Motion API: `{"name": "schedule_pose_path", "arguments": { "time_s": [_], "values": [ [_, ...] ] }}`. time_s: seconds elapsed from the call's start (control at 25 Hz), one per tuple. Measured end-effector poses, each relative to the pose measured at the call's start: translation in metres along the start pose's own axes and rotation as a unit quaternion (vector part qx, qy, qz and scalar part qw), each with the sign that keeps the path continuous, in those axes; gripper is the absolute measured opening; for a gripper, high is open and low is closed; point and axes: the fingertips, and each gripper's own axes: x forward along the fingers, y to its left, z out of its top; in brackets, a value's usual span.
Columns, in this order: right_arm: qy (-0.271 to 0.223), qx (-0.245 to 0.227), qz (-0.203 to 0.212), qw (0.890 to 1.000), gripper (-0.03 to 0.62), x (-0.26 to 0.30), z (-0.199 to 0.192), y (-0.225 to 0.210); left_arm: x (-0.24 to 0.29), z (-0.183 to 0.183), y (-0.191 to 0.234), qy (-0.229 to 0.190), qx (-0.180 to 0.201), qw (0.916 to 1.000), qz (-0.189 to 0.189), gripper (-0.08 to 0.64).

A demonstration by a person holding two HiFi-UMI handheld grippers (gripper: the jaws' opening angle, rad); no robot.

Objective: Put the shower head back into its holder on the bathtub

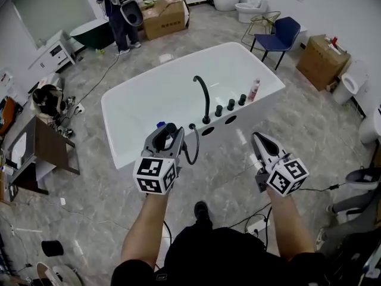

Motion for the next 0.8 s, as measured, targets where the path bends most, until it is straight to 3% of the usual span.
{"name": "schedule_pose_path", "arguments": {
  "time_s": [0.36,0.8],
  "values": [
    [0.009,-0.004,-0.003,1.000,0.014,0.062,0.014,-0.010,0.045,-0.004,0.046,0.002,-0.020,0.9998,-0.008,0.150],
    [0.013,0.020,0.022,0.999,0.014,0.113,0.021,-0.057,0.096,-0.006,0.057,0.020,-0.025,0.9994,0.008,0.150]
  ]
}}
